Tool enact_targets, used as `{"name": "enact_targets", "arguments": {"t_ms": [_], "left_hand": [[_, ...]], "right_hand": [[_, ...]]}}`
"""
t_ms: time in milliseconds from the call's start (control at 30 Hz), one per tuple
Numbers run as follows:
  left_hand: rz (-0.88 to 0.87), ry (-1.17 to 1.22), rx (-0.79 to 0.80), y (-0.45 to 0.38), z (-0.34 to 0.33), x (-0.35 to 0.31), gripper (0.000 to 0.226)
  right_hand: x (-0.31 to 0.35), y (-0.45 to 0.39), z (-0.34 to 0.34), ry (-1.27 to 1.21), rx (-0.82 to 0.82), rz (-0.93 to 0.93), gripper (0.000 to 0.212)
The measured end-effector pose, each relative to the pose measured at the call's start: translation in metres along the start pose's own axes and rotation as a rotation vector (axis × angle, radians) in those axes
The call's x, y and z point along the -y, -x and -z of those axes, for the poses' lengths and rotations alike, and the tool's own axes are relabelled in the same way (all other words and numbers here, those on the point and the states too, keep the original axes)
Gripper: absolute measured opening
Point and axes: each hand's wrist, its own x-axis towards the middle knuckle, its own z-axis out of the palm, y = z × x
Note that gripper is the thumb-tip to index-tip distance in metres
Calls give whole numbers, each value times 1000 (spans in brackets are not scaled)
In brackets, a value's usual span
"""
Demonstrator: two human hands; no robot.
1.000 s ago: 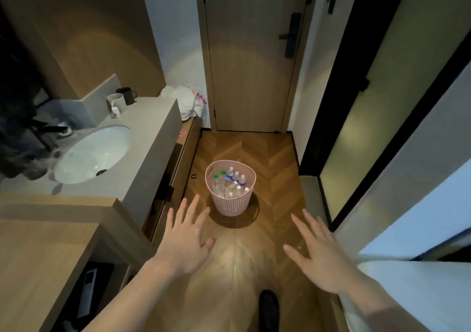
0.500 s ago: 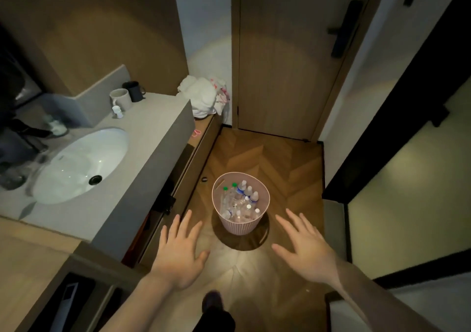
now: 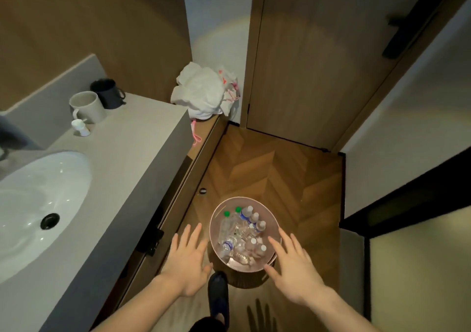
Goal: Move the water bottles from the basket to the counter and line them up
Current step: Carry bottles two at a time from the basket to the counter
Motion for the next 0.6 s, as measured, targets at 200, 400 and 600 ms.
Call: {"name": "enact_targets", "arguments": {"t_ms": [200, 400, 600], "left_hand": [[-39, -47, 131, -120, 16, 1, 76], [-87, 67, 95, -227, -41, -18, 67], [-74, 141, 230, -328, -137, -45, 45]], "right_hand": [[-21, -92, -4, -44, 105, -106, 75], [-71, -188, -33, -32, 284, -224, 61], [-111, -269, -112, -139, 190, -213, 84]]}}
